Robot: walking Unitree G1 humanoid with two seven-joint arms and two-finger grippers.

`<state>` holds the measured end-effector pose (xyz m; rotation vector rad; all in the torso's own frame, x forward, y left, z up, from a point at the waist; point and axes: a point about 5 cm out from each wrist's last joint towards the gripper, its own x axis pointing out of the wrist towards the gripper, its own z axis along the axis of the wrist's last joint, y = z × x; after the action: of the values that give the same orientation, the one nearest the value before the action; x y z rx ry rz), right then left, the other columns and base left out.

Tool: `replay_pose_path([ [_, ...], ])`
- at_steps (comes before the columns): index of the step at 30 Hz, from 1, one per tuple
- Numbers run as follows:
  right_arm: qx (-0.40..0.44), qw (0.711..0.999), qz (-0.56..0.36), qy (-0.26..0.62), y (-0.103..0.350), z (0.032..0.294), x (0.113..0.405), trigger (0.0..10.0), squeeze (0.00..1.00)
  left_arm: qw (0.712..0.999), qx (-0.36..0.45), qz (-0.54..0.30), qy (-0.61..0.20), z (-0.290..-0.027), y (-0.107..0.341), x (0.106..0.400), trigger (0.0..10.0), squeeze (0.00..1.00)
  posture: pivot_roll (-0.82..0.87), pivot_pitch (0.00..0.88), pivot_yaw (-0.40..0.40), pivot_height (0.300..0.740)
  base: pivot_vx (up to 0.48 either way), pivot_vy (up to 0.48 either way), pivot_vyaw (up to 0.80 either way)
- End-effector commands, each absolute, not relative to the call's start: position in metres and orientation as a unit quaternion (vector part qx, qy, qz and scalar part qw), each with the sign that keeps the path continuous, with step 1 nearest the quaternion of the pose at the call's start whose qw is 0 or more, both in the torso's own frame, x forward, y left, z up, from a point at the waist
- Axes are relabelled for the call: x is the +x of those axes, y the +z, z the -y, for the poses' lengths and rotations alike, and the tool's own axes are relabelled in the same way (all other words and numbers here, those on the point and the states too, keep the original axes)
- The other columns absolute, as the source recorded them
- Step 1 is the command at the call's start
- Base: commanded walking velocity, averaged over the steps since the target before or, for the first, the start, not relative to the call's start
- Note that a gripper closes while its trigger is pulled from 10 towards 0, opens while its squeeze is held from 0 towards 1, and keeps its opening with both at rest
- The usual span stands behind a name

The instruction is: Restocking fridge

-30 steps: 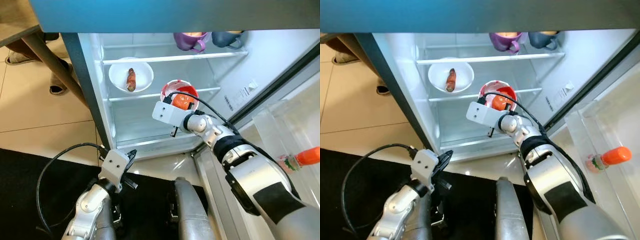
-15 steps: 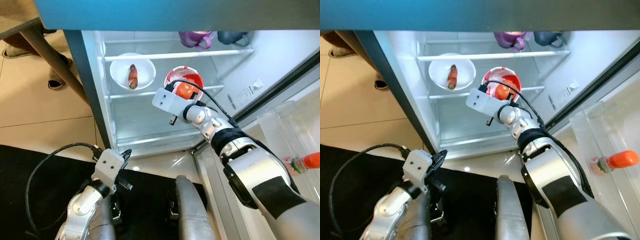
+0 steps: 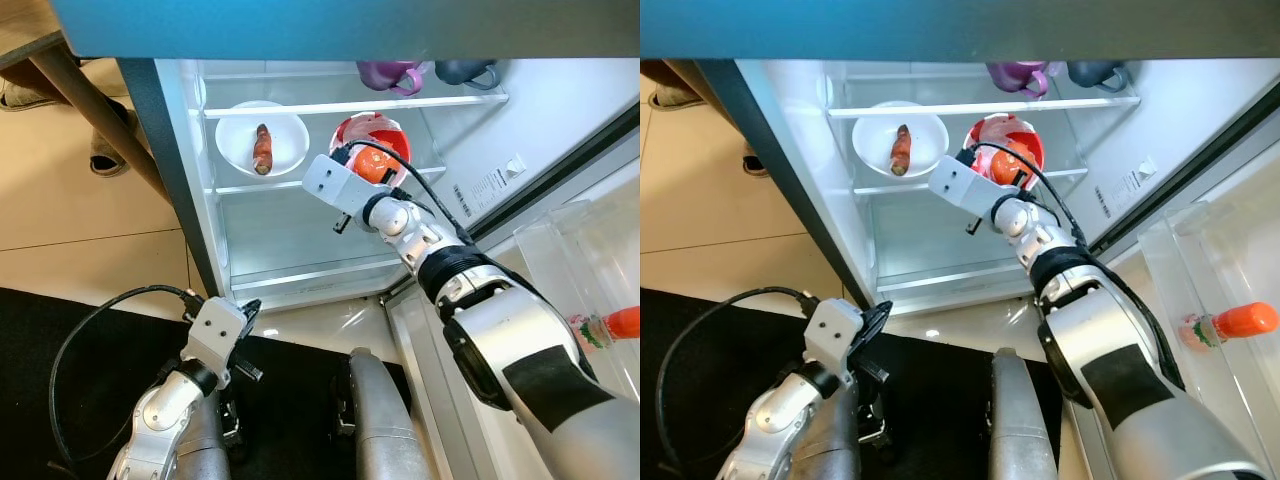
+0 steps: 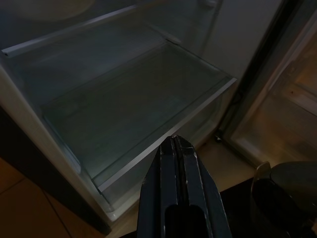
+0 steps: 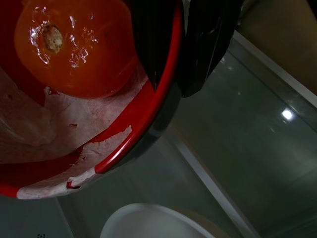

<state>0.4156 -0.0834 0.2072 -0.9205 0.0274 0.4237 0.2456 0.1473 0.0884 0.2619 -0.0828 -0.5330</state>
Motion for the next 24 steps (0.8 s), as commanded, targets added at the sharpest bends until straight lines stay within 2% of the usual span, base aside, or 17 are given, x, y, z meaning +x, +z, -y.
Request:
replay_pose_path([
  [1,-0.436,0.877,-0.015,0.204,0.205,0.084,0.415,10.0,0.0,0.953,0.134,0.019,-0.273,-0.148,0.08,0.239,10.0,0.0,0.03,0.393,-0.143,0.631,0.0,0.0,0.0],
  [2,-0.409,0.885,-0.038,0.221,0.19,0.086,0.411,10.0,0.0,0.952,0.129,-0.006,-0.278,-0.148,0.07,0.238,10.0,0.0,0.0,0.356,-0.129,0.631,0.0,0.0,0.0],
  [3,-0.35,0.907,-0.06,0.226,0.168,0.09,0.405,10.0,0.0,0.955,0.117,-0.04,-0.268,-0.152,0.054,0.236,10.0,0.0,-0.05,0.309,-0.097,0.631,0.0,0.0,0.0],
  [5,-0.35,0.907,-0.06,0.226,0.168,0.09,0.405,10.0,0.0,0.955,0.117,-0.04,-0.268,-0.152,0.054,0.236,10.0,0.0,-0.05,0.309,-0.097,0.631,0.0,0.0,0.0],
  [7,-0.252,0.94,-0.076,0.217,0.138,0.096,0.393,10.0,0.0,0.96,0.099,-0.081,-0.249,-0.158,0.033,0.234,10.0,0.0,-0.07,0.278,-0.073,0.631,0.0,0.0,0.0],
  [9,-0.252,0.94,-0.076,0.217,0.138,0.096,0.393,10.0,0.0,0.96,0.099,-0.081,-0.249,-0.158,0.033,0.234,10.0,0.0,-0.07,0.278,-0.073,0.631,0.0,0.0,0.0],
  [11,-0.193,0.958,-0.056,0.205,0.127,0.096,0.385,10.0,0.0,0.962,0.094,-0.089,-0.24,-0.16,0.028,0.237,10.0,0.0,-0.09,0.244,-0.044,0.631,0.0,0.0,0.0],
  [14,-0.192,0.957,-0.046,0.213,0.121,0.095,0.38,10.0,0.0,0.962,0.095,-0.089,-0.24,-0.16,0.027,0.24,10.0,0.0,-0.09,0.238,-0.041,0.631,0.0,0.0,0.0],
  [16,-0.231,0.941,-0.05,0.241,0.109,0.095,0.373,10.0,0.0,0.961,0.099,-0.092,-0.243,-0.159,0.026,0.245,10.0,0.0,-0.1,0.22,-0.032,0.631,0.0,0.0,0.0],
  [19,-0.242,0.937,-0.053,0.248,0.105,0.095,0.371,10.0,0.0,0.96,0.1,-0.093,-0.243,-0.159,0.026,0.245,10.0,0.0,-0.1,0.22,-0.032,0.631,0.0,0.0,0.0],
  [21,-0.239,0.933,-0.099,0.251,0.076,0.102,0.355,10.0,0.0,0.964,0.088,-0.119,-0.221,-0.165,0.014,0.243,10.0,0.0,-0.11,0.199,-0.034,0.631,0.0,0.0,0.0],
  [24,-0.23,0.934,-0.114,0.248,0.067,0.105,0.35,10.0,0.0,0.966,0.081,-0.126,-0.212,-0.166,0.01,0.242,10.0,0.0,-0.11,0.193,-0.031,0.631,0.0,0.0,0.0],
])
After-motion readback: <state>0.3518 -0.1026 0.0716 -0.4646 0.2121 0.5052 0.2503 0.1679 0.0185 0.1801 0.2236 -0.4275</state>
